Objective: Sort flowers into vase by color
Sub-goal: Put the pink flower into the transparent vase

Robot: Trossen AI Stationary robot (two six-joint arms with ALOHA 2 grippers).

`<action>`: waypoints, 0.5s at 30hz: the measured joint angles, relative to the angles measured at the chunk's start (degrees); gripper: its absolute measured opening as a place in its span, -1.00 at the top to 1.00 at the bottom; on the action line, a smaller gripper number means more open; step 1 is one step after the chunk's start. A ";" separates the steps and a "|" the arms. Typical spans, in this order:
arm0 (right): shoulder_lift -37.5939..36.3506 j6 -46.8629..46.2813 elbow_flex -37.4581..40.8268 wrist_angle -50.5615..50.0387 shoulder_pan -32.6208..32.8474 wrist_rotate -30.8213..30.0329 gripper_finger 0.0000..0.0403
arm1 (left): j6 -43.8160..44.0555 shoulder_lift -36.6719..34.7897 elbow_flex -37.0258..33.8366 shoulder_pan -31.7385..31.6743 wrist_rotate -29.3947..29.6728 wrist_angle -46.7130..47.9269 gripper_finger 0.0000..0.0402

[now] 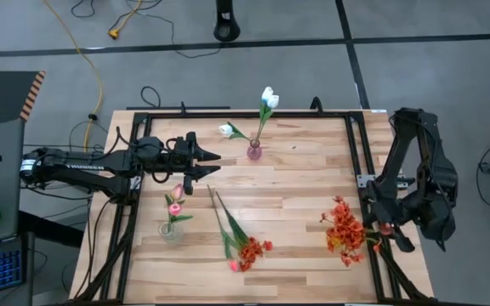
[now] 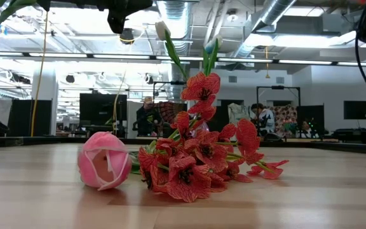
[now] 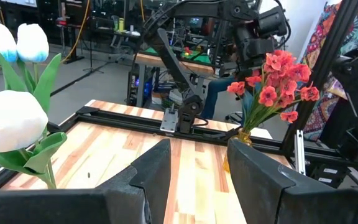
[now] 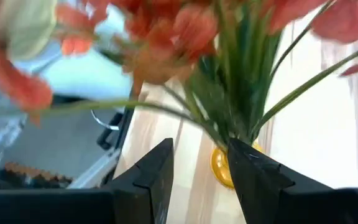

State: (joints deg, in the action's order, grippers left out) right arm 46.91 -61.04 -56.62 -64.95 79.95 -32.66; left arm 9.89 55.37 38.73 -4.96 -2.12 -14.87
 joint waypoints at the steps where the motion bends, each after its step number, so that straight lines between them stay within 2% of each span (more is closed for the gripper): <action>1: 0.08 -0.02 0.00 -0.05 0.62 0.37 0.12 | 0.00 0.00 0.01 0.01 -0.01 -0.02 0.28; 6: -0.33 -1.85 0.00 -0.86 3.84 1.37 0.12 | 0.33 0.00 0.00 0.01 0.01 -0.02 0.28; 15: -2.12 -9.05 0.00 -8.66 8.58 1.27 0.12 | 0.42 0.00 0.00 0.00 -0.01 0.00 0.28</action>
State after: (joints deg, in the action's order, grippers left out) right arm 44.79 -70.08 -56.62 -73.61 88.53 -31.40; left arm 10.32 55.37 38.73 -4.96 -2.13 -14.88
